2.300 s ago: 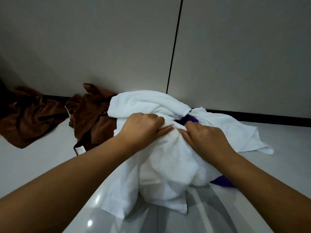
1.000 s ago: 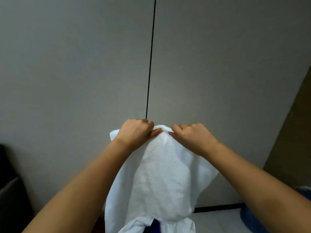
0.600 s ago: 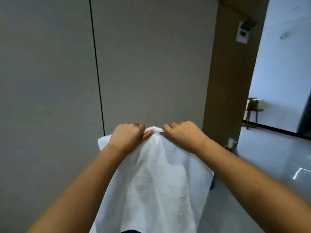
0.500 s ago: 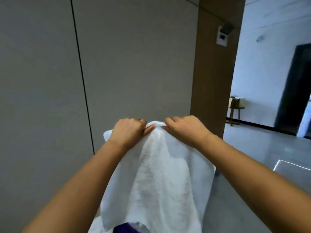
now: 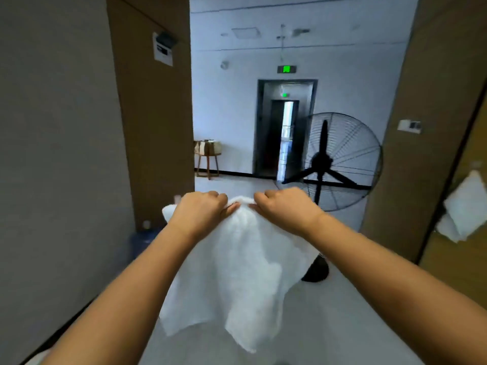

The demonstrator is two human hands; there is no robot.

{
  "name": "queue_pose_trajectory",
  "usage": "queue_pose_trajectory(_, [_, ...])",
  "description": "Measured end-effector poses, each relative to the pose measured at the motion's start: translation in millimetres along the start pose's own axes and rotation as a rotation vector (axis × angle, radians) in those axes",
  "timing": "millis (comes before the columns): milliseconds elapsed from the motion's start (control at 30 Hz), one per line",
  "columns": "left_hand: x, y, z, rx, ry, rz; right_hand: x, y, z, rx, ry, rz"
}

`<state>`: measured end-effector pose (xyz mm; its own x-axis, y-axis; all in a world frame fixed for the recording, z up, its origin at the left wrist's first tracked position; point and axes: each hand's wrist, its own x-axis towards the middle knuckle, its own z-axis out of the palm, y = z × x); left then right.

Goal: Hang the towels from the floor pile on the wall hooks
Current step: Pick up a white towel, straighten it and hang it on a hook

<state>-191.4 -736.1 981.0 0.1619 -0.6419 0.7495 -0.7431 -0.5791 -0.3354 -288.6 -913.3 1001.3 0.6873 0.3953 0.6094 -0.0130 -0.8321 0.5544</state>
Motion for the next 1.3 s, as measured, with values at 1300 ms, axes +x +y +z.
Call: queue_pose_trajectory(1300, [494.2,709.4,307.3,-0.661,0.413,0.601,-541.3,552.8,30.4,-0.388,-0.828,0.813])
